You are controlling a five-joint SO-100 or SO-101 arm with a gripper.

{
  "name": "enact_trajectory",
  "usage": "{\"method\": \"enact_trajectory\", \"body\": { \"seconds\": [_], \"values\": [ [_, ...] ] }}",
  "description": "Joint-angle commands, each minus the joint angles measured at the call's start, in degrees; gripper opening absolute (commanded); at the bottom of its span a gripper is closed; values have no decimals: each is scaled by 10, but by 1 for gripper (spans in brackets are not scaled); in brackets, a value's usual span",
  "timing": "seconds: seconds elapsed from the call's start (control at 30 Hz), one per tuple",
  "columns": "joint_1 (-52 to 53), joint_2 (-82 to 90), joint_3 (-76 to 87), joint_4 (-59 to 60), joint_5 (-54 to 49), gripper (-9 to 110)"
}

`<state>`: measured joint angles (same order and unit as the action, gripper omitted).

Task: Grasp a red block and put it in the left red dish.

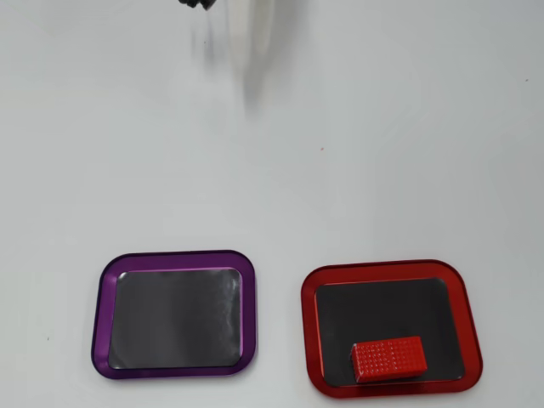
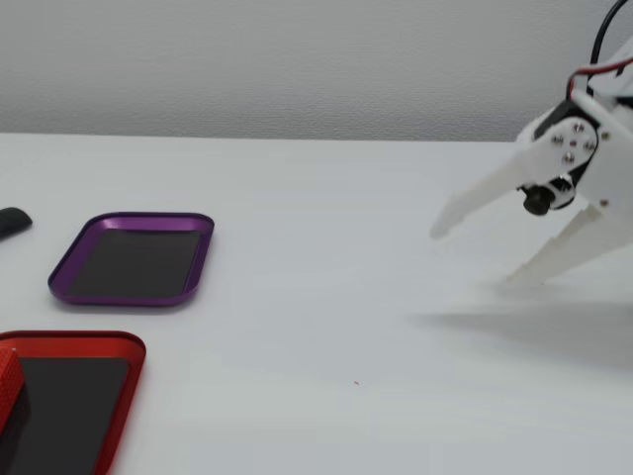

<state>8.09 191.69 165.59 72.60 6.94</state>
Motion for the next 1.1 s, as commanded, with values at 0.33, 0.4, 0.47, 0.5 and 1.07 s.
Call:
{"method": "enact_trajectory", "body": {
  "seconds": [0.33, 0.4, 0.47, 0.5, 1.07],
  "values": [
    [-66, 46, 75, -1, -4, 0],
    [-63, 46, 78, 3, -4, 0],
    [-68, 46, 79, 3, -4, -1],
    [-68, 46, 80, -1, -4, 0],
    [-64, 46, 81, -4, 2, 0]
  ]
}}
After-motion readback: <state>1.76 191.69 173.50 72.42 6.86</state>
